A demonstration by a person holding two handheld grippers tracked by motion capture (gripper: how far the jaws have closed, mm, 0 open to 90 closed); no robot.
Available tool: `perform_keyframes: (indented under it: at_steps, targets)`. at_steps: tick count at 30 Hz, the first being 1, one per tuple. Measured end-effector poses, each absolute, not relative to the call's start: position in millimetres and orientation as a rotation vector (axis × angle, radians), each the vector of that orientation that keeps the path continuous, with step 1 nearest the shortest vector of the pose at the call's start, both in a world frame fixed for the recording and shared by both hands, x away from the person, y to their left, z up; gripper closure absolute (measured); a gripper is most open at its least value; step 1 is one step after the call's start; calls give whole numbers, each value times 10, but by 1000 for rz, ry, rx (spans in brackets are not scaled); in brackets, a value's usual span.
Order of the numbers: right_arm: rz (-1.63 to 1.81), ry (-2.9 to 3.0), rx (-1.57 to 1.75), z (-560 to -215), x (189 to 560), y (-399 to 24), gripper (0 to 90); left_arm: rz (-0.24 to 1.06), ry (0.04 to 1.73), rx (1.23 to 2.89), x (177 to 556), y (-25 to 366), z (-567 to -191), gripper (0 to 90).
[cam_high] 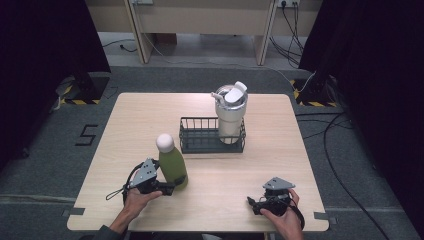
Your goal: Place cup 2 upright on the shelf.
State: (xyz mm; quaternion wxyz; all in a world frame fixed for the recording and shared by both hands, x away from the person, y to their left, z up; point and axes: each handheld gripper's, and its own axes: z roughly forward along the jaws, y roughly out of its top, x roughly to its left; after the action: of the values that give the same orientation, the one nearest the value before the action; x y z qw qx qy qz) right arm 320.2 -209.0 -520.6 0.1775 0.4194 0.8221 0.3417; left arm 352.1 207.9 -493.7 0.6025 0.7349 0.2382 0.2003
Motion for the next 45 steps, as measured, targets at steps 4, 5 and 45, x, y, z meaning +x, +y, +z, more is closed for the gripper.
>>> perform_keyframes:
  at_steps: [4, 5, 45]
  targets:
    - [966, 2327, 1188, -5206, 3205, -2088, 51, 452, 569, 1695, 3556, 2102, -4872, 208]
    - [966, 2327, 1188, -5206, 3205, -2088, 51, 457, 570, 1699, 3560, 2103, -4863, 208]
    - [964, 2329, 1184, -5207, 3212, -2086, 45, 436, 585, 1718, 4084, 1957, -4123, 208]
